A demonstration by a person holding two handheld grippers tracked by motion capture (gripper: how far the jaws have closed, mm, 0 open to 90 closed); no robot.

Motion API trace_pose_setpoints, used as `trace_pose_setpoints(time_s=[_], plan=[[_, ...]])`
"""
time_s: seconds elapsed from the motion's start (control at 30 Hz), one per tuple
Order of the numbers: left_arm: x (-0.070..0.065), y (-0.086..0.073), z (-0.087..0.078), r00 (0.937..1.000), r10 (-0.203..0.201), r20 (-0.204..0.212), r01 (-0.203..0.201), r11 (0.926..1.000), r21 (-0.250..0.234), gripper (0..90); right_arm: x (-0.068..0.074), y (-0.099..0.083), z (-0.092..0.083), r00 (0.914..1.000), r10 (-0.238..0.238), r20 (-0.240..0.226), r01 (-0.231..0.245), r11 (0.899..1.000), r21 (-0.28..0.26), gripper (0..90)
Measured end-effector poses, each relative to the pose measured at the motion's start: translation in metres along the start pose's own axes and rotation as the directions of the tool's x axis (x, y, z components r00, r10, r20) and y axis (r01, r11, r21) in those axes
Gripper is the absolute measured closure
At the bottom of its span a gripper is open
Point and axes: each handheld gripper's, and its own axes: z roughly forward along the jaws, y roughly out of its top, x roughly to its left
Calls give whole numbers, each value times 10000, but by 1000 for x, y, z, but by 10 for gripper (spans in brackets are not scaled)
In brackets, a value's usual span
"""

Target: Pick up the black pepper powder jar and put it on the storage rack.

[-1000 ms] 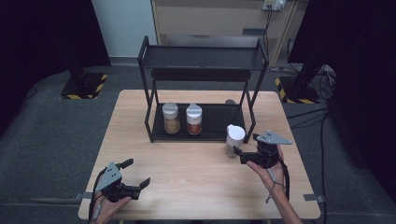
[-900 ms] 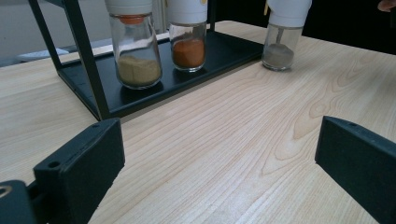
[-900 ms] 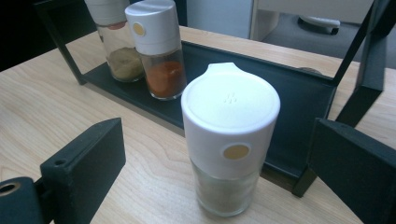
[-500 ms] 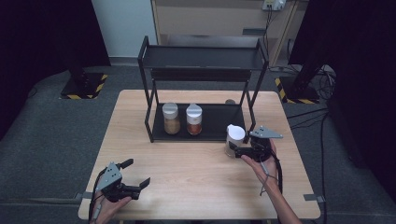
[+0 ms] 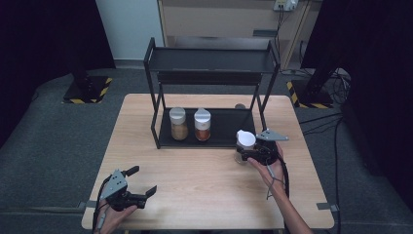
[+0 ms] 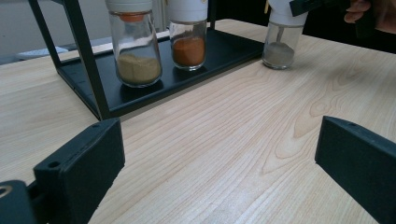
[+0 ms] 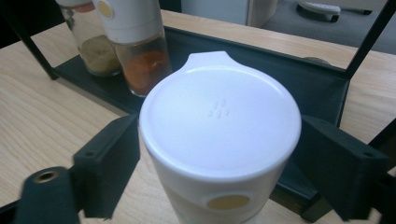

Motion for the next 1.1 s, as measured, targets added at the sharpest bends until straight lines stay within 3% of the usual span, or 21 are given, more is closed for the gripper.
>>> trace_pose_setpoints(time_s=[0.13,0.77,1.1], plan=[[0,0,0,10000,3,2,-3,10000,7,4,3,0,2,9996,-248,107,249,9997,-54,301],[0,0,0,10000,2,8,-2,10000,-7,5,13,2,0,9979,-563,334,564,9984,-28,309],[0,0,0,10000,7,-2,-7,10000,-12,5,20,14,-4,9971,-657,384,665,9976,-195,309]])
